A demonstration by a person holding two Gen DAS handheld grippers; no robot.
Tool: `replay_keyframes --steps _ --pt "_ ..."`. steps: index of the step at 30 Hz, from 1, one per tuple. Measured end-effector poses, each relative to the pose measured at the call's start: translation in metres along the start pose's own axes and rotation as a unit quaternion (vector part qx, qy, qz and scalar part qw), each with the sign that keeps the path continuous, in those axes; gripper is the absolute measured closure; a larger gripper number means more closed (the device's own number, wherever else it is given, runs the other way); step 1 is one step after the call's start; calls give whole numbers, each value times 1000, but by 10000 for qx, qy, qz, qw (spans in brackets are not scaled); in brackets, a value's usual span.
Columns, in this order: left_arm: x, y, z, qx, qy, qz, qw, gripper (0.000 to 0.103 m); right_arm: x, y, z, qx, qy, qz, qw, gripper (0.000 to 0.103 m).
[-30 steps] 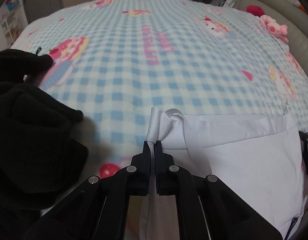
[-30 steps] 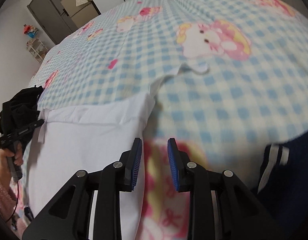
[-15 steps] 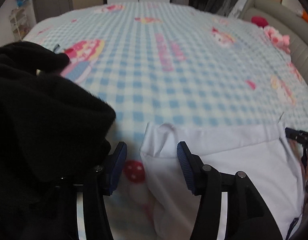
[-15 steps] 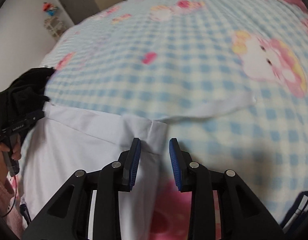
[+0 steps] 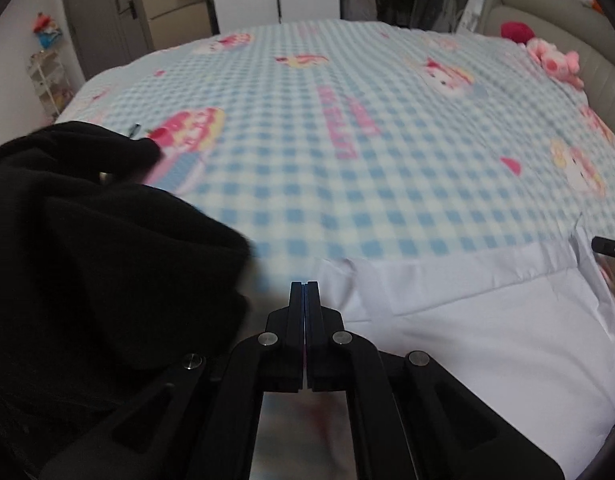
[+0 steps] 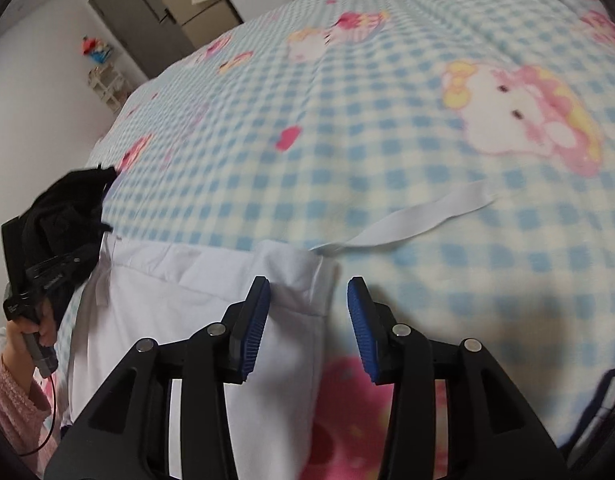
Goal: Fold clothes
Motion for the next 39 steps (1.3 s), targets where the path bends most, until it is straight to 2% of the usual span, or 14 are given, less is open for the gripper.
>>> replay_keyframes --steps 3,5,6,9,10,14,21,24,29,31,32,34,37,39 --pt "-8 -13 -2 -429 133 469 9979 100 -3 -4 -1 -225 -7 -483 9986 53" --pt "-3 -23 1 -594 44 582 9965 57 -7 -17 3 -400 94 -380 9984 51" --pt "0 -26 3 -596 10 614 9963 50 -9 -24 4 -487 144 -329 9982 51" --pt "10 -31 4 -428 38 628 9971 70 -10 -36 9 -514 93 -339 9981 58" --pt "12 -33 3 -365 27 569 9977 97 -10 -35 9 -470 71 -358 9982 67" --pt "16 -23 -7 -101 -223 257 9994 98 -9 -19 6 -188 25 -402 9990 93" --pt "-7 -31 -11 -393 -394 -371 9978 97 -22 30 -17 309 278 -370 9985 95" --pt "-7 -53 -4 -888 -327 -335 9949 92 -27 17 -22 276 283 110 9992 74" --pt "-17 -57 -7 -1047 279 629 9921 65 3 -9 -13 -112 -356 -312 9988 57" --pt "-15 -59 -9 -985 182 618 9930 80 8 -26 -3 -470 -478 -619 9958 54" --pt "-10 -56 -11 -868 -21 440 9953 96 6 -30 1 -534 -378 -516 9965 68" --pt "-3 -47 -22 -629 -197 267 9975 96 -3 -25 2 -404 -88 -279 9988 96" --pt "-1 -43 -39 -483 -214 36 9986 92 -13 -3 -9 37 230 78 9997 97" --pt "-1 -69 -38 -1008 -397 -289 9937 89 -12 11 -21 285 252 297 9988 97"
Point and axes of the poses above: each gripper's, at about its wrist camera, not at the fingertips, and y roughly against the way its jaws point, x to its right, z to its underside, the point moved 4 cm from there along -y, roughly the way its jaws point, and after that the axes turned 4 degrees about -x, right-handed, at the moved point
